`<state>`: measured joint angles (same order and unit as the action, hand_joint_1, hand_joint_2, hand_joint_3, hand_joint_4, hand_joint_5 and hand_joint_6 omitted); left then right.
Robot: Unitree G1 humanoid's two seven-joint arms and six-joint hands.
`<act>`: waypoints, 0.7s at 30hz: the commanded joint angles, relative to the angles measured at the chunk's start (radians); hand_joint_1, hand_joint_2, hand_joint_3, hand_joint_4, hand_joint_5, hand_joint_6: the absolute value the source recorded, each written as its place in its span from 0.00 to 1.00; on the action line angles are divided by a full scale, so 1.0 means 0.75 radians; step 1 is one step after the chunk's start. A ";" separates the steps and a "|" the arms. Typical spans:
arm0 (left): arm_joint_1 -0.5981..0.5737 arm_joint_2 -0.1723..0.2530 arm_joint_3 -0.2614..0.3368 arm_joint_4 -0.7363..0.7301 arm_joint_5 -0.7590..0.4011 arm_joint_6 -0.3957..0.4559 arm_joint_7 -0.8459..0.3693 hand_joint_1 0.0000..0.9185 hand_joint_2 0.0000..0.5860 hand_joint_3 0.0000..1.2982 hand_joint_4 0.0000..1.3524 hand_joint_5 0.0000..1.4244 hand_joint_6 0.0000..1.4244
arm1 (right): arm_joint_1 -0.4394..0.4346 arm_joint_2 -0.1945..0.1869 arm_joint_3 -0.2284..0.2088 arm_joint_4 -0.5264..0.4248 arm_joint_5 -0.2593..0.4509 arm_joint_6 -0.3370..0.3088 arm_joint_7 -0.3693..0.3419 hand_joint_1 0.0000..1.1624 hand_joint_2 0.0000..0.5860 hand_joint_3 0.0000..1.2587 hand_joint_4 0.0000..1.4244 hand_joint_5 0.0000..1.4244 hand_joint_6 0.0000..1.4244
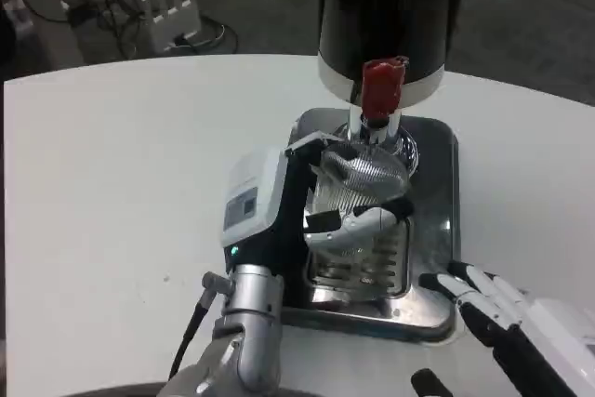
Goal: Grasp the cup under the faucet to collect the drink, then remove the cup.
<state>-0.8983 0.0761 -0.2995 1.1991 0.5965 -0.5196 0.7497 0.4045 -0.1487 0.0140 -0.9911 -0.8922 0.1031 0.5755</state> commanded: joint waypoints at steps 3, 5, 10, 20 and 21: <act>0.047 0.040 0.001 0.000 -0.041 -0.052 -0.086 0.30 0.19 0.44 0.45 0.59 0.78 | 0.031 -0.002 0.000 -0.020 0.026 -0.002 -0.038 0.37 0.77 0.09 0.00 0.00 0.00; 0.058 0.055 0.008 0.000 -0.064 -0.082 -0.136 0.22 0.12 0.17 0.22 0.43 0.59 | 0.036 0.001 0.010 -0.023 0.025 -0.004 -0.045 0.37 0.77 0.09 0.00 0.00 0.00; 0.072 0.073 0.020 -0.003 -0.117 -0.131 -0.278 0.08 0.02 0.00 0.00 0.17 0.25 | 0.036 0.000 0.012 -0.031 0.028 0.001 -0.048 0.38 0.80 0.09 0.00 0.00 0.00; 0.096 0.092 0.031 -0.023 -0.147 -0.153 -0.334 0.04 0.00 0.00 0.00 0.11 0.16 | 0.049 0.005 0.023 -0.038 0.029 -0.001 -0.054 0.38 0.80 0.10 0.00 0.00 0.00; 0.101 0.094 0.035 -0.027 -0.152 -0.157 -0.339 0.03 0.00 0.00 0.00 0.11 0.16 | 0.049 0.006 0.023 -0.040 0.029 -0.001 -0.056 0.39 0.80 0.10 0.00 0.00 0.00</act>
<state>-0.8528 0.1386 -0.2827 1.1900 0.5008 -0.6251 0.5129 0.4309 -0.1472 0.0272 -1.0042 -0.8765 0.1031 0.5496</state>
